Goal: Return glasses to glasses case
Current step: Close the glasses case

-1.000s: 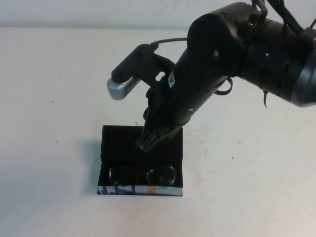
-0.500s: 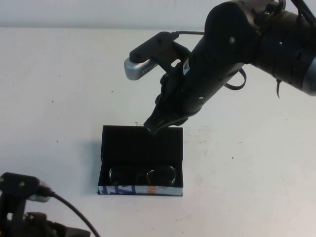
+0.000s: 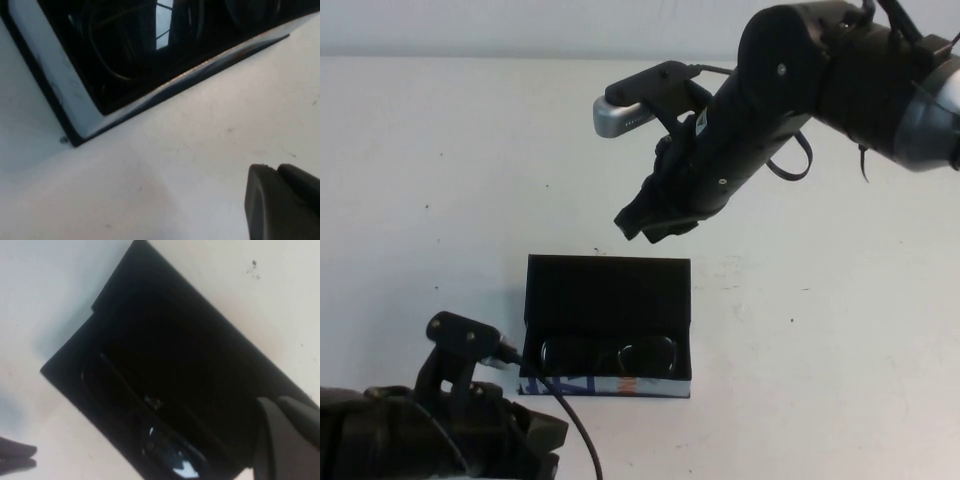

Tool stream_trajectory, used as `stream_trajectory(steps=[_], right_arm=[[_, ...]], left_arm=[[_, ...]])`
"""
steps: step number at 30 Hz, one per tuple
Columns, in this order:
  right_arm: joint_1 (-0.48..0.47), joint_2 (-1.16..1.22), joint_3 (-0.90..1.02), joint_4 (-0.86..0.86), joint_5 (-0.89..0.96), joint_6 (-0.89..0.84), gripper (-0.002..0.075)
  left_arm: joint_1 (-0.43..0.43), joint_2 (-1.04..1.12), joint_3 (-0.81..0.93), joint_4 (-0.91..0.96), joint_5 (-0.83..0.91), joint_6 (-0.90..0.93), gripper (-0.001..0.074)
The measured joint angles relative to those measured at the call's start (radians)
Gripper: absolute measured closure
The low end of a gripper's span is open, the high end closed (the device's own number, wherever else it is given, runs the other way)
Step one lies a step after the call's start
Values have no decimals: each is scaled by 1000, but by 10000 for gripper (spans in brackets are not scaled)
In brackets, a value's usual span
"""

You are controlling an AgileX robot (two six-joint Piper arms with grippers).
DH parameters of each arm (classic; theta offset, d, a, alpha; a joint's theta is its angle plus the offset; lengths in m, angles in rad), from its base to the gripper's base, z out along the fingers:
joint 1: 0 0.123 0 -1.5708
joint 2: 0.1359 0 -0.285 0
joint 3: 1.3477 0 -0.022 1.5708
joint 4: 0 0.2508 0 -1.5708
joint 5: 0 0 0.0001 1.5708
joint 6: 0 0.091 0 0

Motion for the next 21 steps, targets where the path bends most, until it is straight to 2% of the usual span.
stream_trajectory(steps=[6, 21], right_arm=[[-2, 79, -80, 18, -2, 0, 737], [-4, 259, -251, 19, -41, 0, 737]], left_arm=[[0, 107, -61, -35, 15, 136, 736], [0, 206, -136, -42, 19, 265, 736]])
